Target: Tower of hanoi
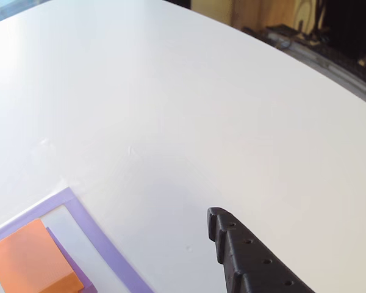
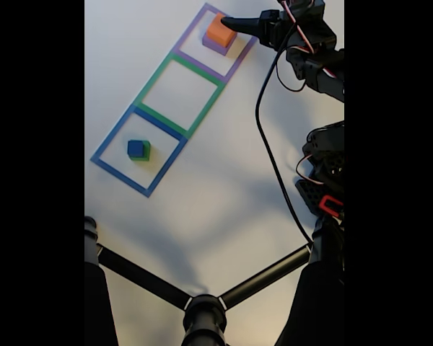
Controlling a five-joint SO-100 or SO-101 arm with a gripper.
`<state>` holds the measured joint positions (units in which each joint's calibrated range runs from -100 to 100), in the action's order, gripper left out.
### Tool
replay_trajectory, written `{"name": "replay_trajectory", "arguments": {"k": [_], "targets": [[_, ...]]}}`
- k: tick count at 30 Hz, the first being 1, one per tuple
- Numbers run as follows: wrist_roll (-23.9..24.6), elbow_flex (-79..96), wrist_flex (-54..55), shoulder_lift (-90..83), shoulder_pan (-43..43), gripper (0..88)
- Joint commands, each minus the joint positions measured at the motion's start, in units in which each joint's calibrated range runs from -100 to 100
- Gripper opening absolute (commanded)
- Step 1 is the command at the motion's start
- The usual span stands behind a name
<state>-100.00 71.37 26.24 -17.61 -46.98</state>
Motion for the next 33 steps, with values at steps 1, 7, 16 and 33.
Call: {"name": "replay_trajectory", "arguments": {"k": [1,7,16,33], "targets": [[0.0,0.6,7.4,2.6,0.8,50.8],[0.0,2.4,12.7,7.0,2.1,51.9],[0.0,1.6,19.9,14.5,4.9,53.1],[0.0,-5.8,21.8,22.9,8.1,53.7]]}}
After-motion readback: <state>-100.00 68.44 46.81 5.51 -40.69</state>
